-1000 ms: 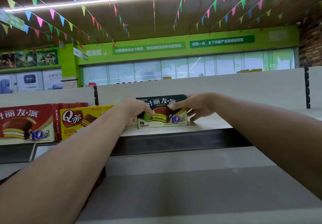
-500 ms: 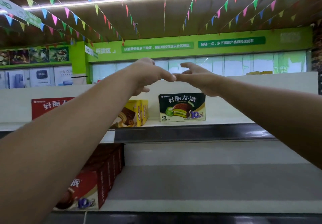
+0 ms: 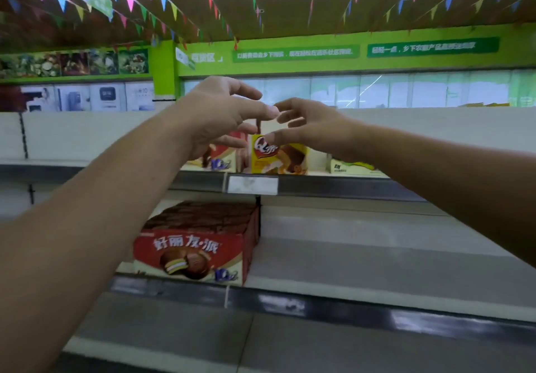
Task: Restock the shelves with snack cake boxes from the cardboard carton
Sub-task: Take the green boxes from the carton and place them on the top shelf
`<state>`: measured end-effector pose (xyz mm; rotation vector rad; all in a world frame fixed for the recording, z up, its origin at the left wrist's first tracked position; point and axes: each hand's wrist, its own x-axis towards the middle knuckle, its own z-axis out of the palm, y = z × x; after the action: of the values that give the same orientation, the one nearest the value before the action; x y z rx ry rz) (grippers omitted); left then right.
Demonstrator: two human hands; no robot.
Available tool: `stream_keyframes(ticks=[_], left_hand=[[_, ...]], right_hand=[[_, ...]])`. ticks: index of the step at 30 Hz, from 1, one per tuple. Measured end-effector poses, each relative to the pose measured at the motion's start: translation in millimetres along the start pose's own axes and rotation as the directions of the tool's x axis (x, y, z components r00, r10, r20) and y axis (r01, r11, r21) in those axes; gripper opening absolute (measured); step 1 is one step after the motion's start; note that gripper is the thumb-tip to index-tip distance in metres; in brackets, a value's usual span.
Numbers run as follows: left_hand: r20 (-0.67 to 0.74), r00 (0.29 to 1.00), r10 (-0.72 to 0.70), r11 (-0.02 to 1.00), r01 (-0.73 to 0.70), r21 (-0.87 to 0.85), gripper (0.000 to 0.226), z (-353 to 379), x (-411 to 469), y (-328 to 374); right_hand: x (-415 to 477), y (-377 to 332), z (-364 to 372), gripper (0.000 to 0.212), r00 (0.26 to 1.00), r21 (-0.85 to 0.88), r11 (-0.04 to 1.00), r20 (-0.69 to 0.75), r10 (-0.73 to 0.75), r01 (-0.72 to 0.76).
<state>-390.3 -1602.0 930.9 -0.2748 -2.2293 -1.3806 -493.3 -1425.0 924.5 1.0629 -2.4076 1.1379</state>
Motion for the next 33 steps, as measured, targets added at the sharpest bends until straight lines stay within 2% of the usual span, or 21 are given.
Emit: stream_keyframes(ticks=[7,12,15,21,27,33], left_hand=[[-0.126,0.991,-0.044,0.999,0.04,-0.032,0.029,-83,-62,-40],[-0.185,0.977,-0.103,0.995,0.102,-0.013,0.026,-130,-105,-76],[-0.196,0.966,-0.167,0.985,0.171,0.006,0.026,-155,-133,-106],[-0.222,0.931,-0.29,0.953,0.302,0.023,0.024,-200,-179,-167],[-0.253,0.873,-0.416,0.889,0.449,0.087,0.027,-238,-224,-213],[-0.358,0.767,-0.533,0.8,0.595,0.083,0.023,-266,-273,-261]], right_hand=[[-6,-53,67,0.06,0.982,-0.085,0.979,-0.014,-0.188,0.186],[-2,-80,123,0.059,0.973,-0.006,0.975,0.064,-0.222,0.223],[-2,-89,167,0.062,0.964,-0.023,0.97,0.111,-0.24,0.244],[-7,-106,264,0.066,0.927,0.006,0.969,0.289,-0.24,0.249],[-10,-120,369,0.069,0.84,0.076,0.967,0.482,-0.248,0.242],[-20,-130,477,0.069,0.709,0.17,0.955,0.641,-0.293,0.242]])
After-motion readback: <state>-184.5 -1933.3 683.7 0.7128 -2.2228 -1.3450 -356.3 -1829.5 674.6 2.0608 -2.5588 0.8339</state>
